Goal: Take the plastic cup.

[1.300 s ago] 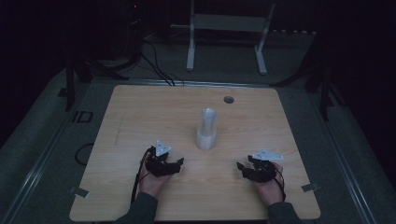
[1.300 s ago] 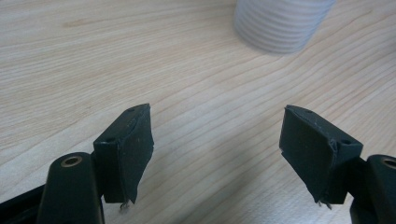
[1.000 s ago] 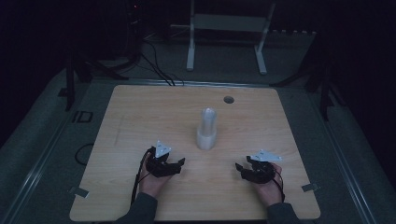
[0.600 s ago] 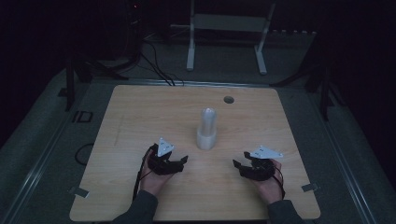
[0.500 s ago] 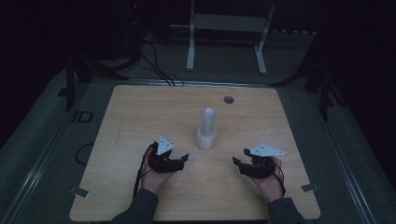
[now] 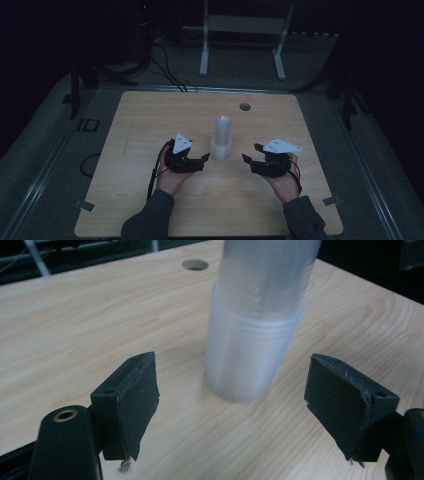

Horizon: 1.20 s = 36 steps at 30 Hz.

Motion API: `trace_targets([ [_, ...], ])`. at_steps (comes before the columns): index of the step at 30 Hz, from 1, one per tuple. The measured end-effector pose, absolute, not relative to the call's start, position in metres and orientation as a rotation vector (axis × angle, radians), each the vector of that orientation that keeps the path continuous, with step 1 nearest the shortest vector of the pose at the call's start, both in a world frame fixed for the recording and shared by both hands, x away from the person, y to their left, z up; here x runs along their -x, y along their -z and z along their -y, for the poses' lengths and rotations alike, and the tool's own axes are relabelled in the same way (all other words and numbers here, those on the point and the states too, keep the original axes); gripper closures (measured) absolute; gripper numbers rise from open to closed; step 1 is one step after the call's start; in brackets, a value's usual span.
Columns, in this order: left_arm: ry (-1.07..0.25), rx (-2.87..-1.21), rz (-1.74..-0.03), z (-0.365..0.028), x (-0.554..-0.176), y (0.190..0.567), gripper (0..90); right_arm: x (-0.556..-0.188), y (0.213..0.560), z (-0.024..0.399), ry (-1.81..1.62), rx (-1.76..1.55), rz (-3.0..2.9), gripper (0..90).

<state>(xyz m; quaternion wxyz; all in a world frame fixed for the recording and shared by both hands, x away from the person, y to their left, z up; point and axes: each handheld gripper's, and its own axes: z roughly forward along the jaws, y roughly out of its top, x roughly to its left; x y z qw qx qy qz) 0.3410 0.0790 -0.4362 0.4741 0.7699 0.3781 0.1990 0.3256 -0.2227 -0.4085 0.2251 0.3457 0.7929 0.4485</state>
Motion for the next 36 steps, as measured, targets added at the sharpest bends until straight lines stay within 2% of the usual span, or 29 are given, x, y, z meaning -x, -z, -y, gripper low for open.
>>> trace_targets([
  [9, -0.504, -1.903, -0.852, -0.060, -0.354, 0.435, 21.4, -0.337, 0.390, 0.211, -1.271, -0.913, -2.179, 38.1],
  [21, -0.504, -1.916, -0.863, -0.037, -0.373, 0.450, 19.5, -0.355, 0.376, 0.191, -1.329, -0.888, -2.183, 37.3],
  [36, -0.529, -1.898, -0.845, -0.026, -0.377, 0.457, 19.5, -0.374, 0.373, 0.170, -1.360, -0.874, -2.182, 36.2],
])
